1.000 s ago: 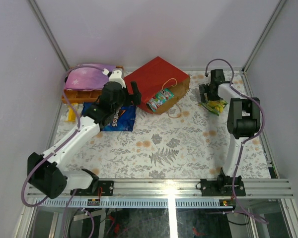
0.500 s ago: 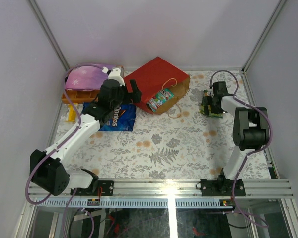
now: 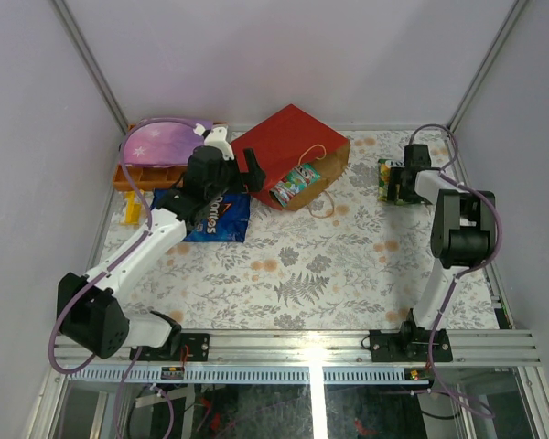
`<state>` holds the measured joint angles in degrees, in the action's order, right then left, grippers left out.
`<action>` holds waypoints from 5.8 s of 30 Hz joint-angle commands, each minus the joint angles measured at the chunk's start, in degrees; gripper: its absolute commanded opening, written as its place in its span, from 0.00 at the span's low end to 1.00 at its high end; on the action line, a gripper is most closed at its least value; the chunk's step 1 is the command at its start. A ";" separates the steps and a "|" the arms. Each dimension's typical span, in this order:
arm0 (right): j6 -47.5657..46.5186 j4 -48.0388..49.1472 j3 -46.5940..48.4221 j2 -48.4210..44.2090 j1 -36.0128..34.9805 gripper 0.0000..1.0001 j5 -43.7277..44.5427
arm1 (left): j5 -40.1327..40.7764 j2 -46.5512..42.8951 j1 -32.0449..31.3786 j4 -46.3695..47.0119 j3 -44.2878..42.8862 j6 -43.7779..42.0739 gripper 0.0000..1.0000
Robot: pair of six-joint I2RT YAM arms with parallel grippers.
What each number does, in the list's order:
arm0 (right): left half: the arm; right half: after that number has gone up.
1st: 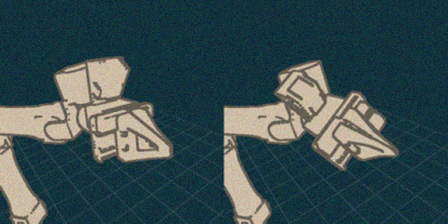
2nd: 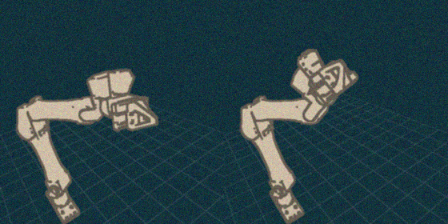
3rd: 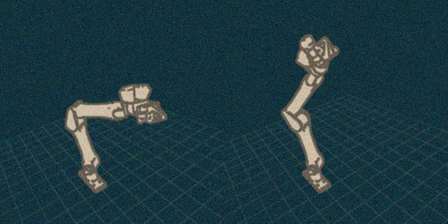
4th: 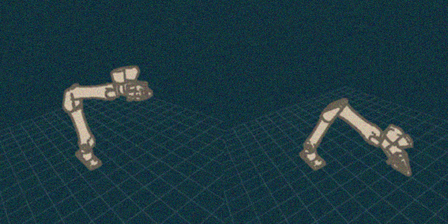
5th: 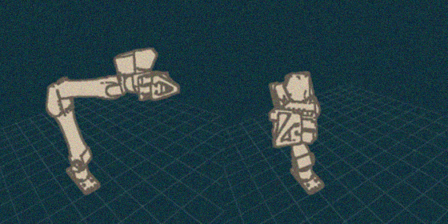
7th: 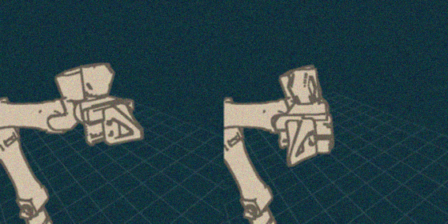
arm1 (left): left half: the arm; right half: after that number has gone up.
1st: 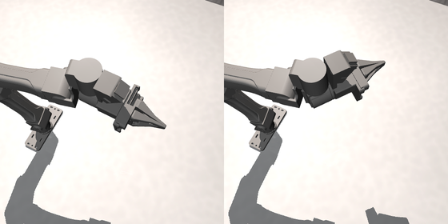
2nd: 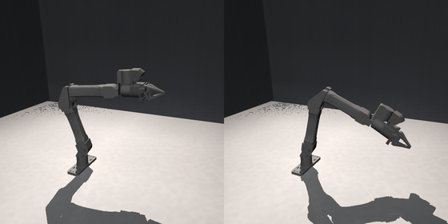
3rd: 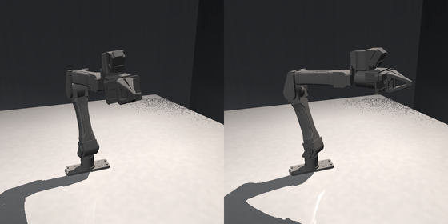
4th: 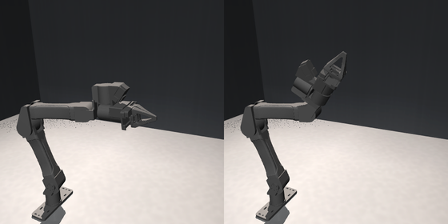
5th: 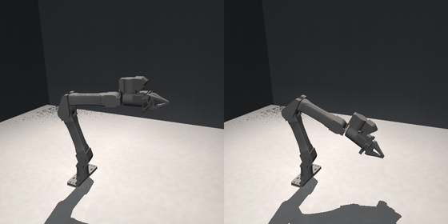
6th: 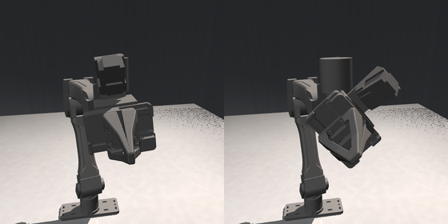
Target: Take the snacks out of the paper bag
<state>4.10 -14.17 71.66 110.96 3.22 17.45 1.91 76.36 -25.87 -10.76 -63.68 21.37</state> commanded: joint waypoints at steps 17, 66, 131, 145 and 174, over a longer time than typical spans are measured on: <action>-6.08 -4.04 36.33 23.99 4.74 1.00 -2.11 | 0.56 5.40 2.84 3.03 -5.24 -2.20 1.00; 77.17 54.92 -12.13 8.43 -26.36 0.74 -22.26 | -12.41 -7.45 3.89 -11.08 -1.70 1.53 1.00; 35.47 -3.82 -18.16 -21.55 -10.69 0.87 4.11 | -12.43 -10.29 3.87 -17.39 -2.18 -1.77 1.00; 21.87 -1.78 -9.22 -6.06 -10.65 0.94 -11.24 | -10.81 -11.26 3.94 -21.61 -2.29 -5.24 1.00; 17.84 -16.80 5.23 -14.59 -10.69 0.97 0.04 | -13.62 -9.27 3.90 -21.89 -2.42 -5.57 1.00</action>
<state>10.50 -34.92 77.89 101.45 -7.49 21.54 -10.39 66.81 -22.28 -33.10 -64.58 16.58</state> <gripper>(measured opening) 0.988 0.994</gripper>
